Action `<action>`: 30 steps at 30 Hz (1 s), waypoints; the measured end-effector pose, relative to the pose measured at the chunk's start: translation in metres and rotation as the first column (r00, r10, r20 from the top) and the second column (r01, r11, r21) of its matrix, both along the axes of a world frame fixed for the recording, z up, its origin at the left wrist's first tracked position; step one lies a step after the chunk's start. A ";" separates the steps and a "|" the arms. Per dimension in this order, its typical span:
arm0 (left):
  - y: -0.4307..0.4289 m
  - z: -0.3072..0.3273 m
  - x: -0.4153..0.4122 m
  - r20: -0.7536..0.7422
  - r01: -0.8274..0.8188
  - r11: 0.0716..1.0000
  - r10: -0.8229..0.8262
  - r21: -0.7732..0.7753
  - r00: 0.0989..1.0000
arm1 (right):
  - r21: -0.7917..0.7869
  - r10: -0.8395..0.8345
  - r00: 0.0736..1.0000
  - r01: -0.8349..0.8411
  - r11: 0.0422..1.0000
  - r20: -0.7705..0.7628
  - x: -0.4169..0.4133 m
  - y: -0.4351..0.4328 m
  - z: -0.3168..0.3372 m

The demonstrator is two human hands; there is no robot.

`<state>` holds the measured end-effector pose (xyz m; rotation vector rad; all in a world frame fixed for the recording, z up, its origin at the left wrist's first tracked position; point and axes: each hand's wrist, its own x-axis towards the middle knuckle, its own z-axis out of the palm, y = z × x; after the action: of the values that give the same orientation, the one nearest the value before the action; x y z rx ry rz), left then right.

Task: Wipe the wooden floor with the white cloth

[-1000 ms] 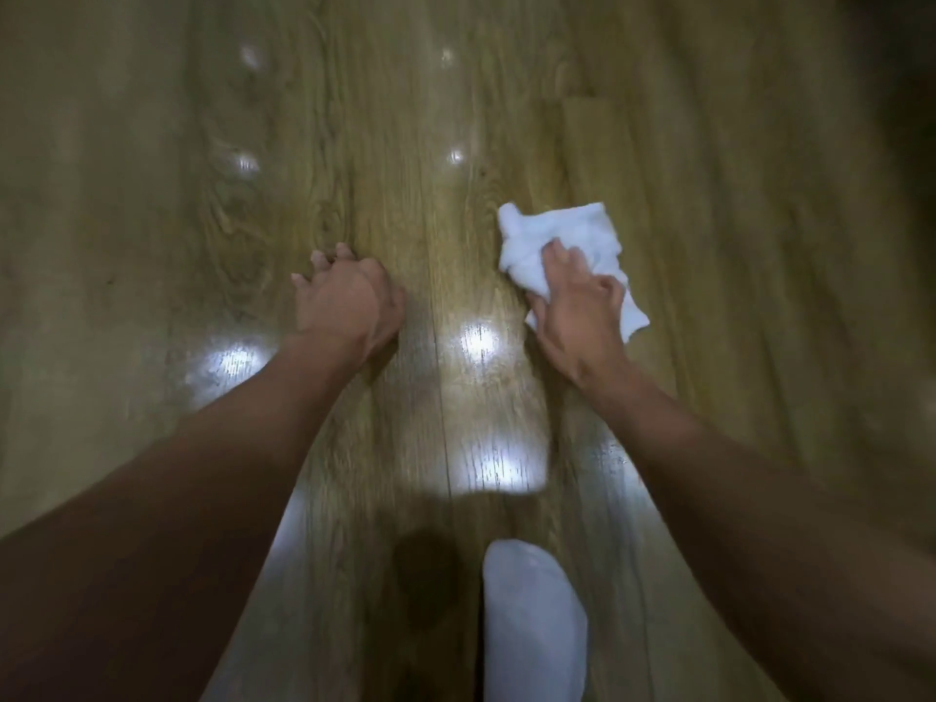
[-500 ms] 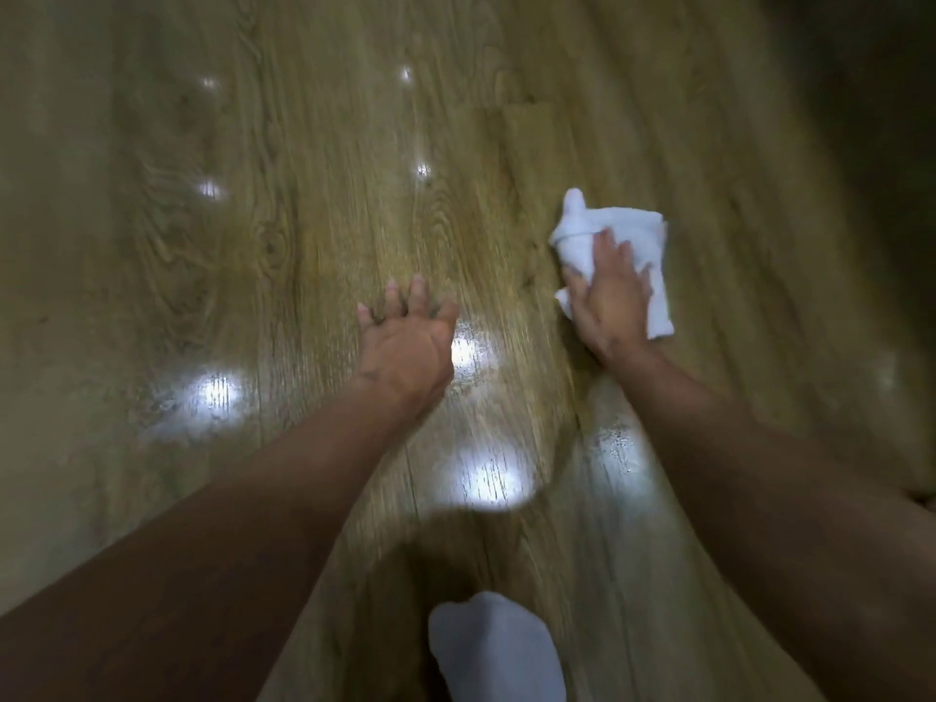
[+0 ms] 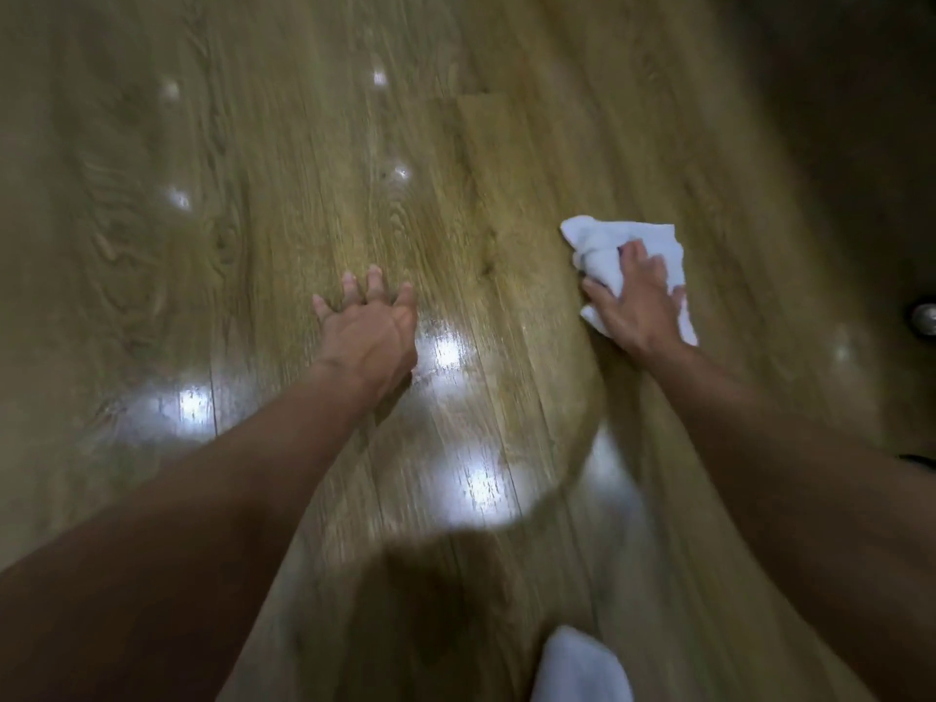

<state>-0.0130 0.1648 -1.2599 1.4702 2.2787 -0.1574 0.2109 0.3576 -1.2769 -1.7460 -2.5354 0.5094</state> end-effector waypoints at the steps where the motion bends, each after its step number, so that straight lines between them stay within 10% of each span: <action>1: 0.001 -0.002 0.002 -0.006 -0.004 1.000 0.004 0.004 1.000 | -0.012 -0.018 1.000 0.018 1.000 -0.006 -0.018 0.000 -0.001; 9: -0.004 -0.020 0.003 -0.132 0.012 0.995 0.000 0.095 0.991 | 0.082 0.628 0.777 -0.624 0.777 -0.036 0.025 -0.103 -0.010; 17: -0.004 -0.015 0.004 -0.066 -0.028 0.995 0.034 0.094 0.997 | 0.133 -0.070 0.994 0.080 0.988 -0.078 0.009 0.015 -0.002; 24: -0.029 -0.014 -0.008 0.037 -0.003 0.971 -0.006 0.240 0.999 | 0.085 0.280 0.959 -0.275 0.958 -0.051 -0.020 -0.137 -0.019; 27: -0.052 -0.021 -0.008 -0.057 0.091 0.953 -0.078 0.289 0.995 | 0.089 0.650 0.760 -0.648 0.756 0.008 0.018 -0.219 -0.021; 30: -0.072 -0.019 -0.006 -0.119 0.140 0.948 -0.110 0.287 0.987 | 0.032 0.937 0.348 -0.937 0.348 0.007 0.048 -0.204 -0.011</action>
<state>-0.0190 0.0928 -1.2788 1.7956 2.3686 0.0777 0.2586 0.1539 -1.2882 0.0188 -3.2548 0.4315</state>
